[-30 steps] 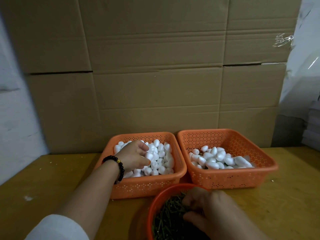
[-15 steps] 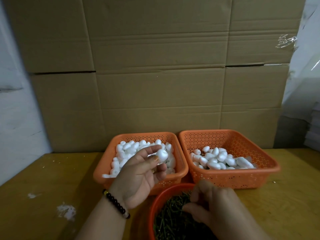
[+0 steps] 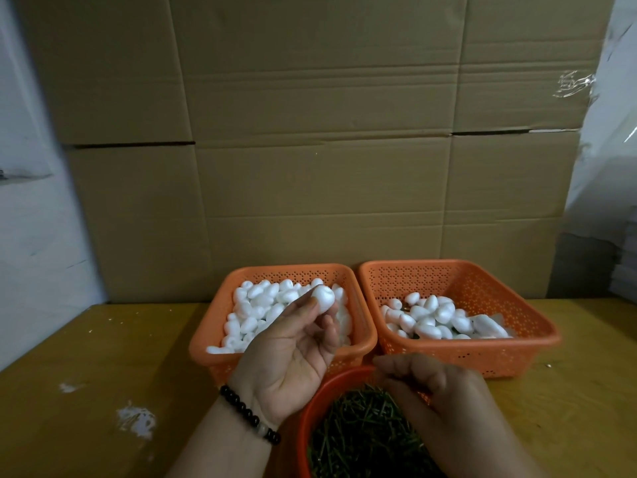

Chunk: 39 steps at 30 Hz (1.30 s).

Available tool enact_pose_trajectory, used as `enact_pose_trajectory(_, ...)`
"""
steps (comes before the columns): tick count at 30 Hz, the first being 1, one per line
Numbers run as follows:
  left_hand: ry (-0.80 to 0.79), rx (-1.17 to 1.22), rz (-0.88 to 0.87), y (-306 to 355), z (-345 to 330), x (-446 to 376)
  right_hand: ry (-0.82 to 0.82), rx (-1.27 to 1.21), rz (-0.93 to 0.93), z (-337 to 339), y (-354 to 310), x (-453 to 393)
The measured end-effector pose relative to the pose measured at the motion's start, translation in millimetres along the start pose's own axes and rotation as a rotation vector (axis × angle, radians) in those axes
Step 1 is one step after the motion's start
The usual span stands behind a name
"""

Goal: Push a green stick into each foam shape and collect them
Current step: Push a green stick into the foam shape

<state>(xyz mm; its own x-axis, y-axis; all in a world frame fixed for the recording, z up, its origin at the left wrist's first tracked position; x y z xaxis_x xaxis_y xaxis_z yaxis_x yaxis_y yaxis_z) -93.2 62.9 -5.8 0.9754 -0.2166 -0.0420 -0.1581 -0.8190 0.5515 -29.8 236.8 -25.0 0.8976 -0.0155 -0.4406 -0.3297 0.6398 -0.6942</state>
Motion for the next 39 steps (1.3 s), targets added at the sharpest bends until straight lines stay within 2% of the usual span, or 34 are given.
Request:
enact_pose_trajectory(7, -0.066, 0.002, -0.100, -3.0, -2.5, 1.2, 0.041, -0.055, 0.101, 1.3, -0.4, 0.0)
enact_pose_trajectory(12, -0.080, -0.119, -0.170, -4.7, -1.2, 2.4, 0.091, -0.064, 0.152, 4.2, -3.7, -1.1)
enact_pose_trajectory(18, -0.123, -0.404, -0.274, -11.0, -0.6, 5.3, 0.107, -0.225, -0.003, 5.5, -3.3, -0.4)
enact_pose_trajectory(23, -0.167, -0.507, -0.294, -14.7, -3.3, 9.2, 0.125, -0.323, -0.035, 5.5, -1.7, -1.5)
enact_pose_trajectory(31, -0.191, -0.390, -0.161, -21.4, -6.2, 11.6, 0.021, -0.674, -0.225, 1.8, 4.5, -5.7)
enact_pose_trajectory(35, -0.179, -0.257, -0.024, -23.2, -6.9, 12.5, 0.004, -0.679, -0.251, 2.1, 3.4, -5.8)
enact_pose_trajectory(39, -0.142, -0.123, 0.067, -27.5, -7.1, 13.0, 0.073, -0.601, -0.193, 5.0, 1.9, -3.9)
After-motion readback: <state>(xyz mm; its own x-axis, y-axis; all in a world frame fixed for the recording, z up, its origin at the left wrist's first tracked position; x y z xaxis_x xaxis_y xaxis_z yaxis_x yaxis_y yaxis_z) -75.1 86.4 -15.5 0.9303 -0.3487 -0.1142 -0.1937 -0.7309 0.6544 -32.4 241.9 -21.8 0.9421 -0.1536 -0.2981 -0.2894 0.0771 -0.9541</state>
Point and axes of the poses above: each hand's wrist, its own x-axis away from the middle knuckle, its own z-axis out of the back of the hand, y = z × x, the point moved 2 cm from there along -x, towards the middle knuckle, and after that the axes turned 10 degrees about -z, right-handed, at the moved point
